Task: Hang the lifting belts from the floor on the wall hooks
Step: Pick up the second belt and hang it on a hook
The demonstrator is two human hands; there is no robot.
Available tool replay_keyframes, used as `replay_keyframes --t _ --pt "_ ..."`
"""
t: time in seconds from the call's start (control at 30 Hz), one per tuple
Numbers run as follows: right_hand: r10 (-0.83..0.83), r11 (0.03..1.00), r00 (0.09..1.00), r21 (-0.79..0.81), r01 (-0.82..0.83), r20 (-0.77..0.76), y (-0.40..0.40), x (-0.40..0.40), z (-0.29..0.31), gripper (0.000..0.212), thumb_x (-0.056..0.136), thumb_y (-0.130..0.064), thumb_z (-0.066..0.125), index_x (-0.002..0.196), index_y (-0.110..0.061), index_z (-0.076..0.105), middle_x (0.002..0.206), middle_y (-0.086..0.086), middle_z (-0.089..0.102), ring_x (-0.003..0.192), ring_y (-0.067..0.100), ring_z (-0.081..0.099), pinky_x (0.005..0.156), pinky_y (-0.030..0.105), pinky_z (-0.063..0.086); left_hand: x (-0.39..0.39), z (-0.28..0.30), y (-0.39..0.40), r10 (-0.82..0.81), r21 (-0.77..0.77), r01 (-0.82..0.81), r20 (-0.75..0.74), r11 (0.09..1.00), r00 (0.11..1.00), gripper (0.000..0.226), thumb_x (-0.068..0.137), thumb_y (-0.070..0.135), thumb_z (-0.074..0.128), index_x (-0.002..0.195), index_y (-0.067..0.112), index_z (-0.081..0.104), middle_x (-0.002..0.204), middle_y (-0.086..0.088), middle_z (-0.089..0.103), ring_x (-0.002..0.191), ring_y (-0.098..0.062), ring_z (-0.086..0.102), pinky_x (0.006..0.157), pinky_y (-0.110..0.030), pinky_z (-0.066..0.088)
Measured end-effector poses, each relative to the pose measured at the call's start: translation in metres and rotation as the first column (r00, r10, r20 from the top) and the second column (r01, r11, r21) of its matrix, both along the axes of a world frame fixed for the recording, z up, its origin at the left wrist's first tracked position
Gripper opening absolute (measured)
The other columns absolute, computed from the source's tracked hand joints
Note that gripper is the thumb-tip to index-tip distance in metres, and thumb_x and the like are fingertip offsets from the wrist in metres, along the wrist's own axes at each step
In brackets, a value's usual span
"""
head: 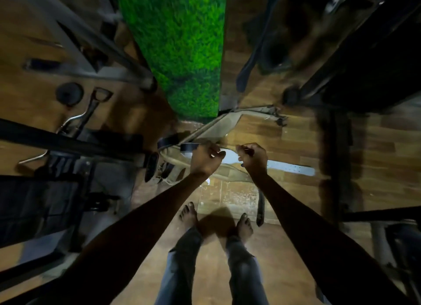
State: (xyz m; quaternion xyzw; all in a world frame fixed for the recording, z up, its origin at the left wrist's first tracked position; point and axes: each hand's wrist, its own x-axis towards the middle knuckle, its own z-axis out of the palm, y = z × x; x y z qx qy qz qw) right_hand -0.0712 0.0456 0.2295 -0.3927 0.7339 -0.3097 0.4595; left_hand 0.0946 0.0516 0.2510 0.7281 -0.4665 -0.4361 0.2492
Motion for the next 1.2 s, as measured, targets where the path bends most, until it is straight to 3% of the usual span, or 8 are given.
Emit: replay_keyframes --t 0.1,0.17,0.3,0.5,0.67,0.8,1.0,1.2 --pt "0.006 1.000 1.000 -0.005 -0.006 0.000 -0.005 0.011 -0.058 0.026 0.088 -0.028 0.077 0.090 -0.003 0.071 0.066 -0.011 0.066 0.054 -0.016 0.061 0.063 0.009 0.047 0.013 -0.064 0.000 -0.084 0.050 0.080 0.093 0.996 0.992 0.025 0.070 0.044 0.069 0.087 0.026 0.068 0.080 0.012 0.072 0.076 -0.004 0.069 0.074 -0.031 0.059" --pt "0.022 1.000 1.000 -0.008 -0.022 0.004 -0.012 0.020 -0.100 0.023 0.090 -0.022 0.075 0.095 0.000 0.071 0.070 -0.011 0.064 0.054 -0.019 0.058 0.056 0.001 0.040 0.023 -0.100 -0.004 -0.131 0.065 0.122 0.168 0.990 0.977 0.022 0.077 0.038 0.074 0.095 0.026 0.069 0.087 0.012 0.073 0.080 -0.006 0.068 0.076 -0.027 0.056" --pt "0.046 0.999 0.995 0.003 -0.046 0.089 -0.025 0.037 -0.178 0.018 0.089 -0.028 0.076 0.092 -0.013 0.067 0.074 -0.002 0.069 0.058 0.005 0.066 0.061 0.029 0.054 0.037 -0.169 -0.019 -0.217 0.025 0.220 0.313 0.975 0.925 0.019 0.087 0.028 0.071 0.103 0.018 0.071 0.102 0.002 0.074 0.092 -0.019 0.069 0.075 -0.026 0.049" --pt "0.066 0.997 0.988 -0.035 -0.061 0.137 -0.042 0.057 -0.282 0.011 0.091 -0.022 0.075 0.090 -0.016 0.065 0.083 0.005 0.073 0.061 0.009 0.065 0.056 0.028 0.054 0.057 -0.292 -0.042 -0.311 0.084 0.321 0.565 0.943 0.764 0.047 0.083 0.014 0.065 0.129 0.010 0.058 0.136 -0.014 0.057 0.123 -0.033 0.055 0.093 -0.041 0.050" --pt "0.070 0.998 0.991 -0.013 -0.068 0.111 -0.046 0.055 -0.339 0.021 0.091 -0.023 0.075 0.100 -0.005 0.069 0.080 0.002 0.071 0.053 0.000 0.062 0.056 0.028 0.056 0.064 -0.369 -0.068 -0.505 0.366 0.364 0.742 0.856 0.441 0.103 0.070 0.033 0.083 0.153 0.015 0.024 0.158 -0.020 0.028 0.147 -0.045 0.024 0.117 -0.065 0.020" --pt "0.092 0.996 0.994 -0.015 -0.091 0.066 -0.041 0.047 -0.336 0.018 0.091 -0.025 0.074 0.097 -0.009 0.068 0.084 0.006 0.072 0.059 0.008 0.066 0.055 0.029 0.055 0.066 -0.368 -0.072 -0.538 0.378 0.447 0.783 0.811 0.313 0.072 0.080 0.020 0.077 0.139 0.009 0.039 0.142 -0.021 0.045 0.134 -0.042 0.044 0.115 -0.060 0.033" --pt "0.196 0.969 0.980 0.158 -0.192 -0.015 -0.002 0.037 -0.271 0.012 0.083 -0.027 0.077 0.091 -0.020 0.070 0.082 0.005 0.076 0.072 0.025 0.076 0.071 0.051 0.063 0.060 -0.264 -0.022 -0.495 0.225 0.461 0.597 0.858 0.631 0.068 0.081 0.036 0.076 0.135 0.012 0.042 0.130 -0.016 0.051 0.119 -0.036 0.055 0.096 -0.048 0.049" --pt "0.486 0.832 0.870 0.264 -0.488 0.077 0.026 0.026 -0.129 0.043 0.071 -0.001 0.072 0.114 -0.003 0.065 0.108 0.009 0.070 0.105 0.029 0.067 0.089 0.044 0.056 0.020 -0.106 0.002 -0.455 0.168 0.425 0.407 0.890 0.792 0.063 0.084 0.048 0.071 0.126 0.009 0.044 0.122 -0.016 0.057 0.105 -0.037 0.064 0.084 -0.043 0.051"
